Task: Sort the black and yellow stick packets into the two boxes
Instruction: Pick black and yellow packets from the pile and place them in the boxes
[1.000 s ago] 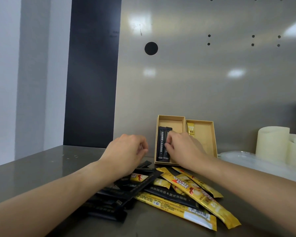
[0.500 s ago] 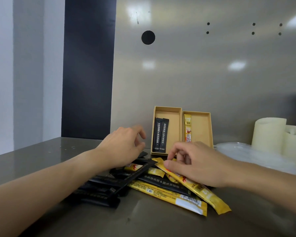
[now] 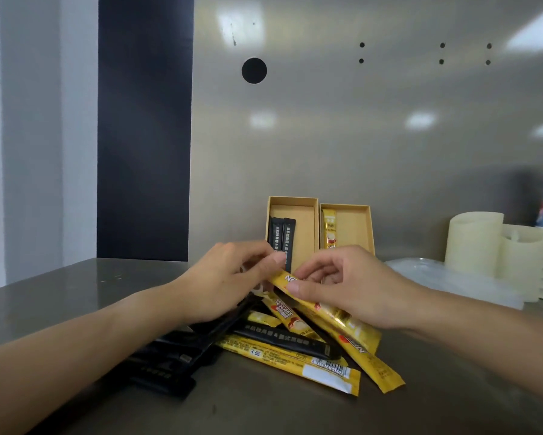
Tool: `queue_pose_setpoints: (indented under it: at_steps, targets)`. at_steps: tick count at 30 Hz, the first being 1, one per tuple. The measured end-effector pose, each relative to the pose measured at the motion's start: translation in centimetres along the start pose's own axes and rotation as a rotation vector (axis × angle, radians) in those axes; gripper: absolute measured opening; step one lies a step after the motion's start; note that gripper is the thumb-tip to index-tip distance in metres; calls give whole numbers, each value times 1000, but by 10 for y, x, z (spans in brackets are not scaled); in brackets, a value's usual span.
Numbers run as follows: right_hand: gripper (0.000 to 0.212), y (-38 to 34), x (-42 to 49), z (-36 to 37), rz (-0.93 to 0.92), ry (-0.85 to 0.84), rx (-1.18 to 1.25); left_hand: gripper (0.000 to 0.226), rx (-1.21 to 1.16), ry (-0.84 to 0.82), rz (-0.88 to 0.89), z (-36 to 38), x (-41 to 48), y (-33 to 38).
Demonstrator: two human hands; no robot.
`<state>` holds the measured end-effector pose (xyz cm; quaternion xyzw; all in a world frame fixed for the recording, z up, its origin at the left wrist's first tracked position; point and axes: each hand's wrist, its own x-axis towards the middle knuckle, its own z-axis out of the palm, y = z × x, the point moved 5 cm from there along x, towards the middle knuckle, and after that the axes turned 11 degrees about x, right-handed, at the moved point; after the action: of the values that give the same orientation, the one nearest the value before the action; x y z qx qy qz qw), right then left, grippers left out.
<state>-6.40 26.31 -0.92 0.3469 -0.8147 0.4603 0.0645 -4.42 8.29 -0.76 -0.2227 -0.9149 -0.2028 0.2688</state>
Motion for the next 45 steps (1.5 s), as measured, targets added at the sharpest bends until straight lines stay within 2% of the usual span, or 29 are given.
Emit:
queue_pose_setpoints:
  at_steps: [2,4,9,16,22,28,32,36,39,42,45]
  targets:
    - [22,-2,-1,-2,-71,87,12,28,-58,-5,26,1,0,3]
    - [19,-1,-2,0,-113,126,32,20,-38,64,49,-3,0,5]
    - [20,9,-2,6,-121,67,-56,6,-104,227,-35,-15,1,-8]
    - [13,11,-3,12,-84,23,-31,24,-232,408,-142,-27,5,-17]
    - [13,12,-4,18,-99,40,143,29,-375,330,-194,-17,6,-11]
    - [20,12,-3,22,-84,-11,159,25,-433,424,-221,-26,7,-19]
    - [11,12,-3,19,-83,16,110,26,-439,469,-239,-28,7,-22]
    - [11,19,-1,12,-54,105,155,29,-408,466,-229,-31,7,-19]
    - [10,24,1,-2,-20,278,259,35,-353,439,-241,-36,6,-19]
    - [14,25,4,-16,-44,419,367,32,-304,333,-237,-29,4,-20]
    - [15,21,5,-22,-87,462,441,26,-275,150,-181,-12,3,-9]
